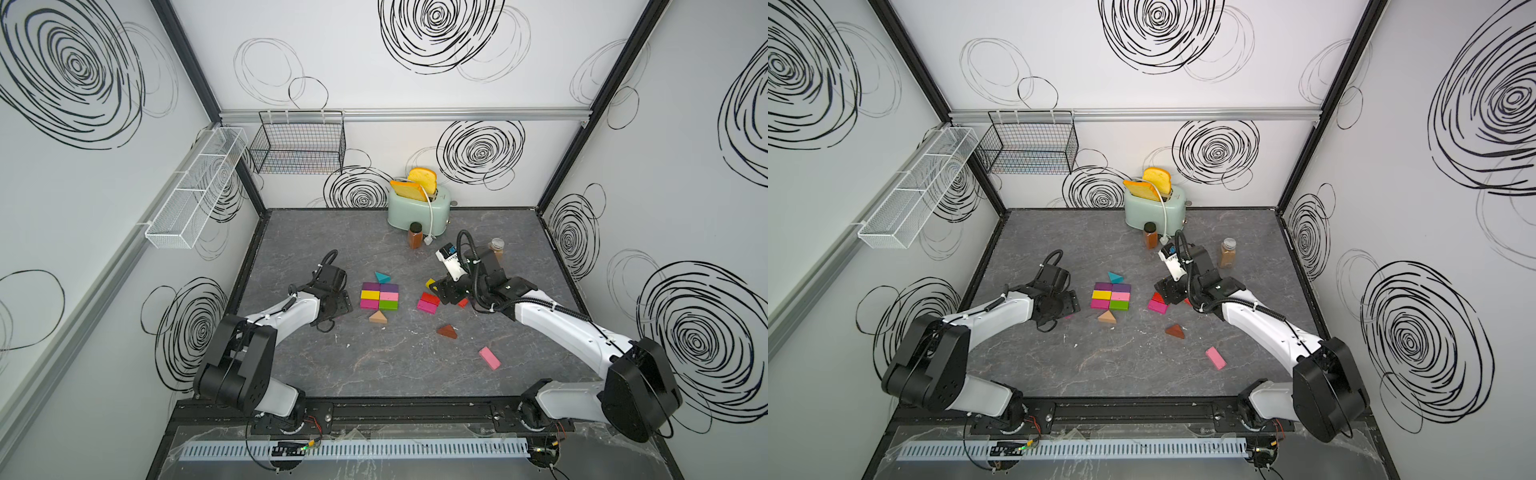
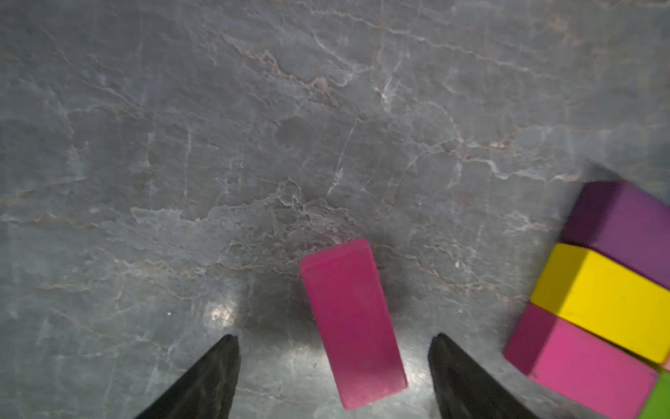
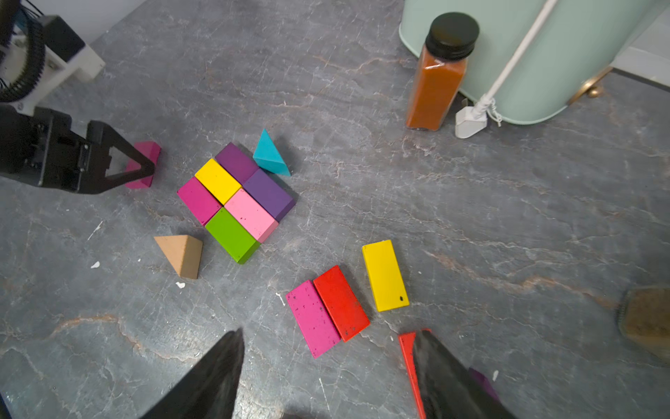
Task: Assemble a piece of candy with building blocks
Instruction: Pick up the building block from the center of the board.
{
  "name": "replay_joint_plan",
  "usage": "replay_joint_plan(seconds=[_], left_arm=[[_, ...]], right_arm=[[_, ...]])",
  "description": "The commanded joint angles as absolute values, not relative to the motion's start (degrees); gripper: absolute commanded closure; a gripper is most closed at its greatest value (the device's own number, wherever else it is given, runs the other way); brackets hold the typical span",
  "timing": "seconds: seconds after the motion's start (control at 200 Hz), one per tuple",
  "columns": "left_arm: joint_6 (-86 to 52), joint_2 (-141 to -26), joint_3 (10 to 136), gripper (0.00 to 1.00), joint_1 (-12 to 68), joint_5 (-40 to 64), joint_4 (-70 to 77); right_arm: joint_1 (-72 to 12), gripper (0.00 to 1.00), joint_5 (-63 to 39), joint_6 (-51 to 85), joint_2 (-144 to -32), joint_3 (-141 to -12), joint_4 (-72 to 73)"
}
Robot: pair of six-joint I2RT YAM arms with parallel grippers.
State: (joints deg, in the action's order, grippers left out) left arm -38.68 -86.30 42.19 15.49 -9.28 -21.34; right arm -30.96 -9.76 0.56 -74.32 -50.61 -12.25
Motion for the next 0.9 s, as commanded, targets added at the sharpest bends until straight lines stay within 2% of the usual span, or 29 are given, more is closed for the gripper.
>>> replay_joint_plan(seconds=[0.0, 0.12, 0.16, 0.24, 0.35, 0.49, 0.585, 0.62, 0.65, 0.77, 0.895], left_arm=[[-39.3, -88.4, 44.1, 0.18, 15.6, -11.2, -20.8], [-38.9, -90.7, 44.6, 0.26, 15.3, -10.8, -19.5], [-38.8, -91.3, 44.7, 0.32, 15.0, -10.8, -19.3], [-38.6, -91.8, 44.6, 0.52, 14.5, -10.0, -18.9], [-38.1, -90.4, 43.8, 0.70, 14.4, -9.6, -18.9], [-35.4, -86.4, 44.1, 0.82, 14.3, -10.6, -20.9], [-31.9, -82.0, 46.0, 0.95, 15.1, -11.4, -23.5], [-31.0, -80.2, 47.2, 0.95, 16.0, -11.6, -24.7], [-30.1, -78.8, 48.3, 1.00, 17.2, -11.3, -25.6], [-28.2, -76.5, 51.9, 0.98, 24.7, -7.3, -26.2], [-29.7, -79.9, 54.3, 0.98, 36.2, -3.7, -22.6]], right_arm=[[-29.7, 0.23, -12.2, -0.4, -73.1, -49.5, -10.0], [-29.4, 0.23, -12.4, -0.6, -73.2, -49.4, -9.9], [-29.4, 0.23, -12.4, -0.6, -73.3, -49.5, -9.9], [-29.3, 0.23, -11.9, -0.7, -73.3, -49.7, -10.4], [-29.1, 0.23, -10.5, -1.0, -72.6, -49.6, -10.8], [-28.7, 0.23, -9.5, -0.1, -71.4, -49.8, -12.3], [-28.6, 0.23, -8.8, 0.5, -70.7, -50.6, -14.9], [-28.5, 0.23, -8.5, 1.0, -70.2, -50.9, -15.9], [-28.4, 0.23, -8.5, 1.5, -69.8, -51.0, -16.9], [-28.0, 0.23, -7.4, 4.4, -66.3, -49.4, -18.6], [-27.3, 0.23, -6.1, 8.8, -61.9, -46.2, -18.4]])
